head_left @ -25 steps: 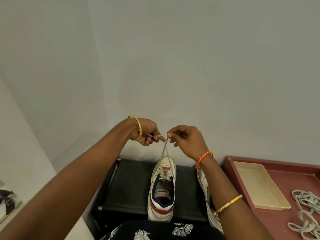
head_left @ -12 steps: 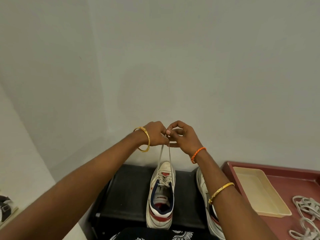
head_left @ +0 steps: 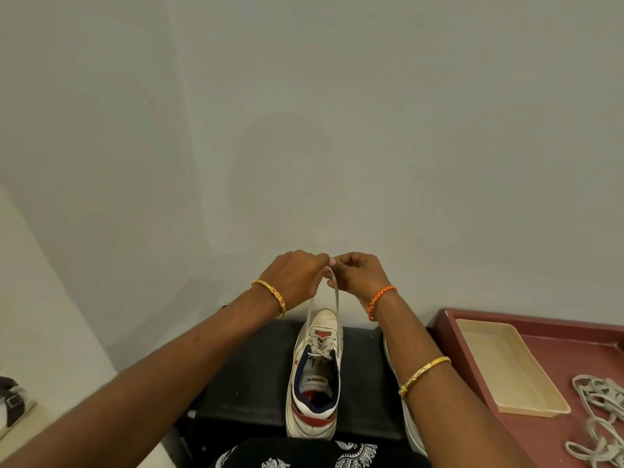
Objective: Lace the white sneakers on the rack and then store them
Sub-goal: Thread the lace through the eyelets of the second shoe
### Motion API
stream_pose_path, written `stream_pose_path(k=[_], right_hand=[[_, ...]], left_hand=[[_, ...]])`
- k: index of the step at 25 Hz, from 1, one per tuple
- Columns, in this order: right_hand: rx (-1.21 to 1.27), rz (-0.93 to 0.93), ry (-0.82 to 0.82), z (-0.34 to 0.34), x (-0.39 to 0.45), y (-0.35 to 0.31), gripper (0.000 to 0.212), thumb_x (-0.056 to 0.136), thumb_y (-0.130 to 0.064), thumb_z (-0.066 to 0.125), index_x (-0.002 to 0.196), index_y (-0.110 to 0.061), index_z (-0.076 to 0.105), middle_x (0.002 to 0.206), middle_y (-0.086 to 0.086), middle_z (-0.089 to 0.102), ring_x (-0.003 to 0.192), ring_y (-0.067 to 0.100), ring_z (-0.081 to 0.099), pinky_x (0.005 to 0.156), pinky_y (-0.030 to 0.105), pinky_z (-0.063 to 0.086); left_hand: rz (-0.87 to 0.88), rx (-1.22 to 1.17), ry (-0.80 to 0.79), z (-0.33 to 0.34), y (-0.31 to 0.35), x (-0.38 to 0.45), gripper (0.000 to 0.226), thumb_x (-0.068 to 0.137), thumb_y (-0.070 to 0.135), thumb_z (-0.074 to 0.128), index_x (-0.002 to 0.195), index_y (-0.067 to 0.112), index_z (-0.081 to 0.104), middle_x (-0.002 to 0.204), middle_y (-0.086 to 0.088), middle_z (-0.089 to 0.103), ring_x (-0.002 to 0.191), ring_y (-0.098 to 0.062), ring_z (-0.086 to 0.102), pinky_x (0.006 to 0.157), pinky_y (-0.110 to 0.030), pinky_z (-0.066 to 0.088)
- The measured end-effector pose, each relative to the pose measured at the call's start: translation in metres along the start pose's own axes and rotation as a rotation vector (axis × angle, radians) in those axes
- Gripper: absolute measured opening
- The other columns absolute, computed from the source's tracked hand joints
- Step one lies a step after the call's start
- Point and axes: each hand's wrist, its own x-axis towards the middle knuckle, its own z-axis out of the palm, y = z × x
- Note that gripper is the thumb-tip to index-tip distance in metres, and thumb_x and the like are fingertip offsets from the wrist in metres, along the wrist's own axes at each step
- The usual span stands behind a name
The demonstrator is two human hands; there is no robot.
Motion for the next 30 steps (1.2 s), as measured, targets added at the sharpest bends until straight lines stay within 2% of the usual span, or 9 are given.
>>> stream_pose_path(k=[5,8,12,14,15,16,18,23,30], right_hand=[[-0.298,-0.140,-0.035,-0.010,-0.019,-0.006,0.019,0.092,-0.029,0.058,0.091,-0.012,0.067,0.080,0.002,0.068,0.077,0.016,0.067,0.070,0.025,0.056],[-0.382,-0.197,-0.077,-0.006,-0.028,-0.011,0.013,0.088,-0.021,0.065,0.088,-0.009,0.070,0.073,0.001,0.068,0.067,0.012,0.066,0.064,0.018,0.055],[-0.441,-0.274,0.072,-0.005,-0.026,-0.004,0.007,0.087,-0.013,0.066,0.082,-0.010,0.071,0.069,-0.005,0.064,0.063,0.002,0.058,0.059,0.007,0.044],[-0.375,-0.220,0.166,-0.014,-0.028,0.015,0.008,0.086,-0.012,0.066,0.078,-0.011,0.068,0.067,-0.005,0.064,0.062,0.002,0.057,0.055,0.005,0.041],[-0.334,-0.166,0.239,-0.025,-0.028,0.034,0.009,0.085,-0.011,0.067,0.076,-0.012,0.067,0.066,-0.004,0.064,0.063,0.007,0.058,0.057,0.009,0.043],[-0.302,-0.093,0.338,-0.040,-0.028,0.057,0.012,0.084,-0.011,0.067,0.073,-0.014,0.065,0.066,-0.002,0.064,0.065,0.013,0.060,0.062,0.017,0.047],[-0.202,0.104,0.565,-0.076,-0.036,0.106,0.016,0.082,-0.012,0.068,0.067,-0.017,0.062,0.066,0.004,0.064,0.068,0.025,0.063,0.068,0.035,0.053],[-0.037,0.381,0.849,-0.109,-0.052,0.172,0.012,0.086,-0.008,0.060,0.075,-0.010,0.061,0.074,0.014,0.065,0.052,0.021,0.061,0.051,0.030,0.048],[-0.826,0.055,0.808,-0.065,-0.048,0.149,0.024,0.076,-0.006,0.062,0.099,-0.002,0.066,0.116,0.023,0.054,0.111,0.041,0.046,0.089,0.046,0.036]], left_hand=[[-0.741,-1.076,-0.336,-0.023,-0.009,0.016,0.012,0.087,0.010,0.058,0.086,0.001,0.066,0.048,0.000,0.039,0.039,-0.009,0.031,0.035,-0.015,0.026],[-0.863,-1.406,-0.517,-0.025,-0.018,0.011,0.011,0.094,0.012,0.051,0.090,0.006,0.058,0.042,0.006,0.024,0.031,-0.005,0.018,0.028,-0.013,0.019],[-0.811,-1.224,-0.210,-0.012,-0.009,0.000,0.022,0.092,0.021,0.059,0.100,0.002,0.064,0.057,0.001,0.040,0.041,-0.011,0.034,0.036,-0.019,0.036],[-0.765,-1.060,-0.016,0.011,-0.011,-0.014,0.024,0.093,0.027,0.056,0.092,0.007,0.069,0.084,-0.006,0.062,0.103,-0.015,0.030,0.070,-0.032,0.052],[-0.804,-1.024,0.054,0.027,-0.017,-0.027,0.025,0.094,0.028,0.054,0.084,0.011,0.069,0.100,-0.011,0.066,0.073,-0.013,0.043,0.086,-0.038,0.048],[-0.913,-1.026,0.110,0.045,-0.029,-0.042,0.027,0.095,0.029,0.053,0.078,0.013,0.068,0.110,-0.017,0.065,0.100,-0.036,0.059,0.093,-0.042,0.045],[-1.245,-1.083,0.179,0.080,-0.056,-0.081,0.029,0.094,0.026,0.054,0.074,0.011,0.067,0.110,-0.027,0.062,0.101,-0.043,0.055,0.095,-0.047,0.043],[-1.504,-0.705,0.086,0.140,-0.071,-0.139,0.037,0.097,0.025,0.050,0.100,-0.007,0.068,0.104,-0.028,0.063,0.094,-0.041,0.057,0.083,-0.041,0.042],[-1.026,-0.400,-0.133,0.150,-0.054,-0.109,0.033,0.095,0.030,0.050,0.125,0.017,0.054,0.131,-0.012,0.050,0.122,-0.032,0.045,0.101,-0.049,0.035]])
